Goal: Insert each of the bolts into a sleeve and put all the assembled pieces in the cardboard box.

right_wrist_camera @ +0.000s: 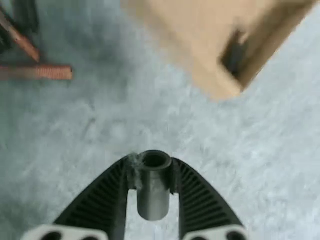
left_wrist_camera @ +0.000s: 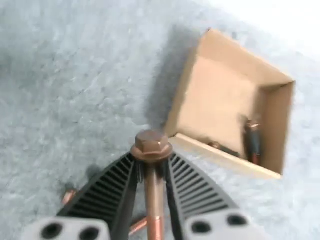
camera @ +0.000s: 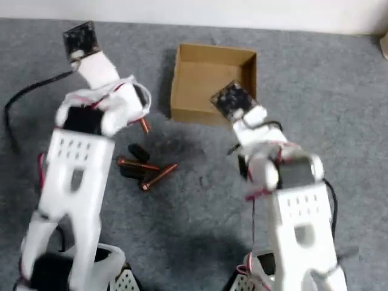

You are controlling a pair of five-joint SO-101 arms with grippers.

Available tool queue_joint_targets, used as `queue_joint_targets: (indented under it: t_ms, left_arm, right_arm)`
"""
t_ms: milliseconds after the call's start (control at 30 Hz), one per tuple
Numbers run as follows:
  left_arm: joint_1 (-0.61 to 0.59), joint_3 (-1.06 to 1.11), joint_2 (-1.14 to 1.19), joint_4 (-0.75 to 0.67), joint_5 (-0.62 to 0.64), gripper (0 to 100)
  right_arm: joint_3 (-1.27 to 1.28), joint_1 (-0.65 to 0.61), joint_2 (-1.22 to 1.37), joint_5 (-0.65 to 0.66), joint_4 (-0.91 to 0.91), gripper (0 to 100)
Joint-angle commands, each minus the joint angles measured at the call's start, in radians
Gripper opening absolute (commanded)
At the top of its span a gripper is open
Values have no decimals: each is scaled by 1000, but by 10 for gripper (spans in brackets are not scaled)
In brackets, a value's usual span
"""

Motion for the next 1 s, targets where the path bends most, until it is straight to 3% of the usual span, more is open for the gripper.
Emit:
queue_joint_targets:
  t_ms: [0, 133, 267, 433, 567, 700, 967]
  left_arm:
    - [102, 73, -237, 2, -87, 5]
    - [183, 263, -470, -94, -186, 5]
    - [191, 507, -730, -264, -183, 5]
    - [191, 848, -1119, -512, 25, 5]
    - [193, 1027, -1374, -612, 106, 5]
    - [209, 1056, -1353, -631, 114, 5]
    - [437, 1075, -1339, -629, 107, 5]
  right_arm:
    - [113, -82, -220, -43, -85, 4]
    - [348, -211, -479, -80, -236, 4]
    - [628, -306, -753, -86, -424, 4]
    - [918, -317, -1029, -117, -539, 4]
    - [974, -298, -981, -184, -590, 4]
    - [992, -294, -1007, -198, -647, 4]
    - [1007, -236, -1010, -199, -648, 4]
